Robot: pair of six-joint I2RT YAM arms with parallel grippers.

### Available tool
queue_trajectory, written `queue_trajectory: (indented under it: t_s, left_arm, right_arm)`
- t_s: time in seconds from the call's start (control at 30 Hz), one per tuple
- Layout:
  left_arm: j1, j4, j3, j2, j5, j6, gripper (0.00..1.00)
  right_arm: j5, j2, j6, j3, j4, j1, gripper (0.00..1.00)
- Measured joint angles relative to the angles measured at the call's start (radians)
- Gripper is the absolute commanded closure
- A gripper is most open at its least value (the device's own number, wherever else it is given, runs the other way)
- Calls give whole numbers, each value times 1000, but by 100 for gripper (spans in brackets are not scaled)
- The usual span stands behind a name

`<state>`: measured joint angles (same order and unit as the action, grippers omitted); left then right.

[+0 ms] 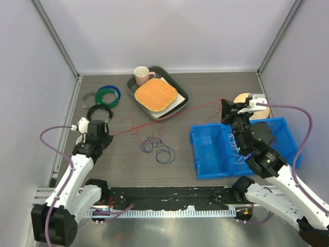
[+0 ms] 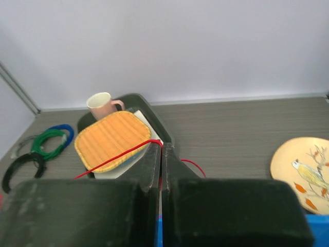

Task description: Untangle the cables

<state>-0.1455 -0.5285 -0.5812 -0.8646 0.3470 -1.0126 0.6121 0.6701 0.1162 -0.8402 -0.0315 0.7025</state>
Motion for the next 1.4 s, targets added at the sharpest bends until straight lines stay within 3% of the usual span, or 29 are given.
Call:
queue_trajectory:
  t_s: [0.07, 0.1, 0.17, 0.2, 0.23, 0.43, 0.67, 0.83, 1.0, 1.33, 1.37, 1.4]
  left_arm:
    - [8, 11, 0, 2, -45, 25, 61]
    - [14, 18, 3, 3, -63, 50, 41]
    - [32, 31, 12, 5, -117, 97, 20]
    - [36, 42, 20, 8, -158, 118, 3]
    - [39, 50, 25, 11, -193, 137, 0]
    - [39, 154, 36, 84, -491, 188, 0]
    - [-53, 246, 13, 55, -601, 223, 0]
    - [-383, 320, -68, -92, -579, 327, 0]
    - [-599, 442, -151, -226, -500, 477, 0]
    - [-746, 654, -312, -541, -336, 731, 1]
    - [-755, 668, -318, -565, -311, 746, 3]
    - [-764, 682, -324, -588, -287, 760, 16]
  right_arm:
    - [-39, -30, -9, 2, 0, -2, 99]
    - [-61, -32, -12, -5, 3, -6, 99]
    - [-138, -17, -19, -37, 9, -19, 99]
    - [-188, -5, -22, -62, 14, -25, 99]
    - [-240, 15, -25, -89, 19, -26, 99]
    - [-505, 120, -33, -157, 36, -27, 99]
    - [-664, 119, -25, -143, 20, -27, 99]
    - [-734, 82, -1, -143, 34, -27, 99]
    - [-783, 75, 25, -143, 35, -27, 99]
    - [-880, 34, 53, -140, 38, -27, 99]
    - [-889, 32, 54, -140, 39, -27, 99]
    - [-899, 31, 56, -140, 39, -27, 99]
